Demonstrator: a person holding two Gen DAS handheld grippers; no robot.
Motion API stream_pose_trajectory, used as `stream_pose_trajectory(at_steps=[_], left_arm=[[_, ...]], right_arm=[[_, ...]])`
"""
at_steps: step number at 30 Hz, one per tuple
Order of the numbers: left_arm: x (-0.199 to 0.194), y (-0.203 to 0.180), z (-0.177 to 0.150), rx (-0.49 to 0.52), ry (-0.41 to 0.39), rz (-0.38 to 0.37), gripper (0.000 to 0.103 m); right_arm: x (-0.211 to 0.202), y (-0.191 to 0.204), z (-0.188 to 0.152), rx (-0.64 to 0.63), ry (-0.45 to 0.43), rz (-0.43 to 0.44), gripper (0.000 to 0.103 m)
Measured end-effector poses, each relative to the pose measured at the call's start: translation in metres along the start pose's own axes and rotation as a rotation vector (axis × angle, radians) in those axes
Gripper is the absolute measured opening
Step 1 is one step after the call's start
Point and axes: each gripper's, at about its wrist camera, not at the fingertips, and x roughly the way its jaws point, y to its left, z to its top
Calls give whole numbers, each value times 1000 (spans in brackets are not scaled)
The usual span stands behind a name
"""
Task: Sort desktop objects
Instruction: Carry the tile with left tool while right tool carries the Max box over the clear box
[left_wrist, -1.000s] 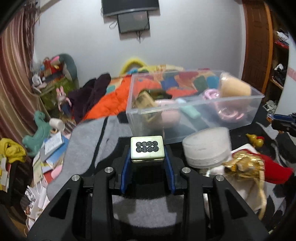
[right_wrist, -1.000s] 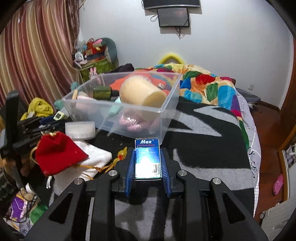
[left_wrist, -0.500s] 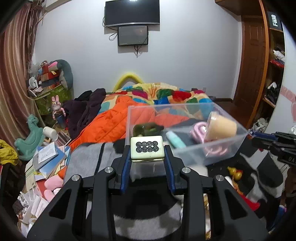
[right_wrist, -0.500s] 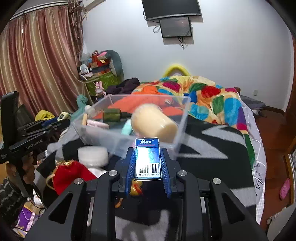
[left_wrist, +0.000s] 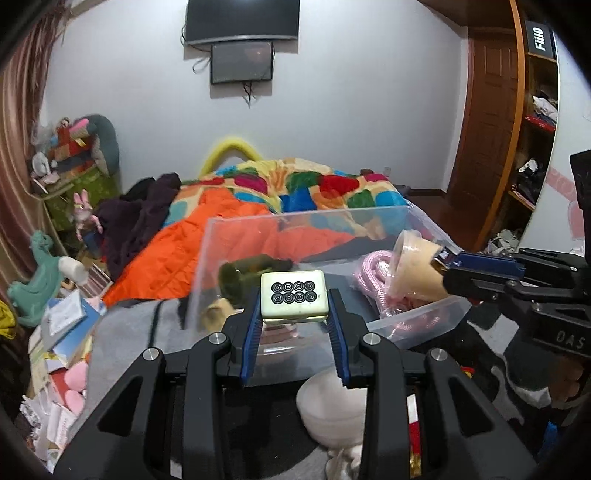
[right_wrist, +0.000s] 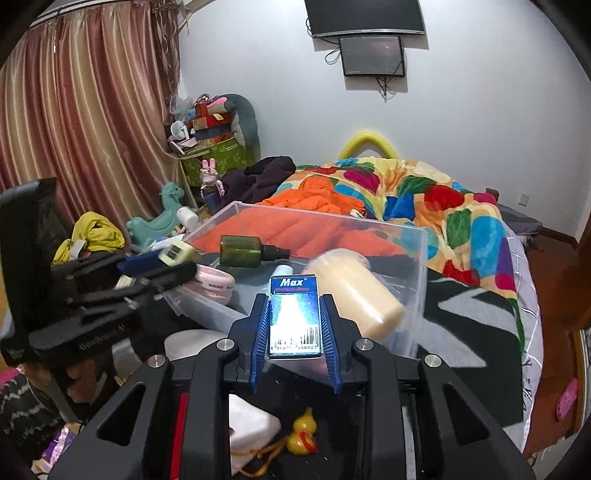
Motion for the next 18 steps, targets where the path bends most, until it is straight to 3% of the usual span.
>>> stream_pose_trajectory(at_steps=[4, 18], left_arm=[[7, -2, -5, 22, -7, 17, 34], [13, 5, -8, -1, -5, -52, 34]], right_arm=[[10, 8, 2, -23, 12, 5, 25], [39, 23, 2, -74, 63, -2, 25]])
